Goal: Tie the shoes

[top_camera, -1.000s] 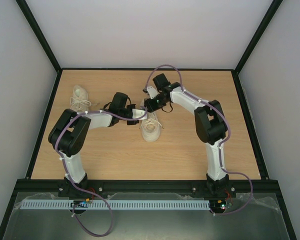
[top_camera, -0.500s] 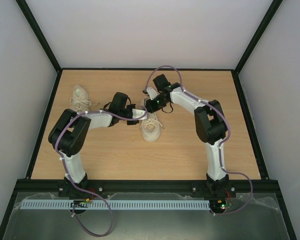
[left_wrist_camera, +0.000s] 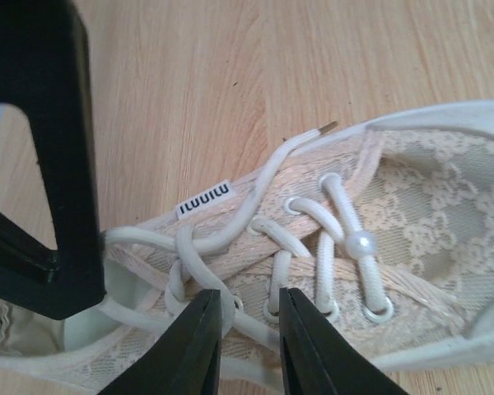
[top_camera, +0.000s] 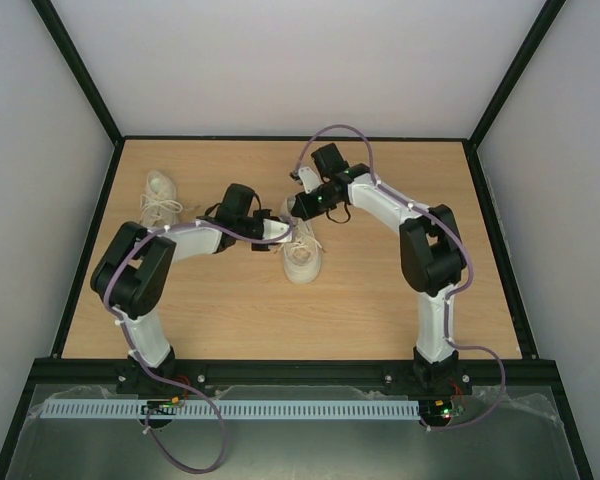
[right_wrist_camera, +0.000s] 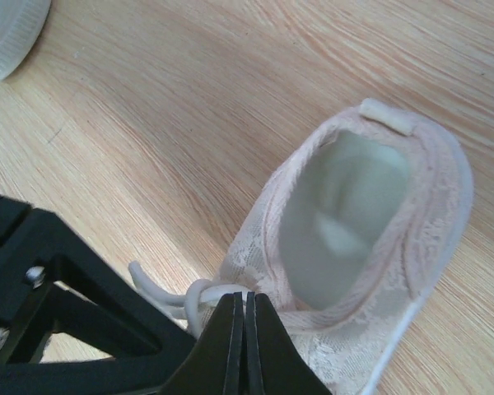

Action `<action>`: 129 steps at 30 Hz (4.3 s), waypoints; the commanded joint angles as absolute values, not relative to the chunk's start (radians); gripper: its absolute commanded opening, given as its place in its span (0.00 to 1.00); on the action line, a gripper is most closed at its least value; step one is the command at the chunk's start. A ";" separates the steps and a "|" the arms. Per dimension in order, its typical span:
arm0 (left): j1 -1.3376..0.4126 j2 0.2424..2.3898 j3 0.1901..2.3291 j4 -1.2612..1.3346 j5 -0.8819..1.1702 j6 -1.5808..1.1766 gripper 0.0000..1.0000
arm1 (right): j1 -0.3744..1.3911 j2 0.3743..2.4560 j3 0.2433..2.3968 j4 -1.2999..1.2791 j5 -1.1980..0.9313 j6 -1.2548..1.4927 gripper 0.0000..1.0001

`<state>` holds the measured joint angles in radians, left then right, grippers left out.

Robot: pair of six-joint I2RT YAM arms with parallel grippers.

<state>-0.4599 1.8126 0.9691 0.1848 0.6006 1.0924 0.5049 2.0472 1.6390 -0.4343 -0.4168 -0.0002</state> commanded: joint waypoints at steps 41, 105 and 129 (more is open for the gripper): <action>-0.391 1.827 1.065 -0.011 0.524 1.289 0.47 | 0.474 1.935 1.479 -0.282 -0.428 0.142 0.01; -0.299 1.861 0.927 0.059 0.462 1.518 0.02 | 0.335 1.897 1.129 -0.204 -0.348 0.217 0.01; -0.379 1.723 1.089 -0.081 0.637 1.229 0.28 | 0.334 1.775 1.218 -0.191 -0.493 0.236 0.49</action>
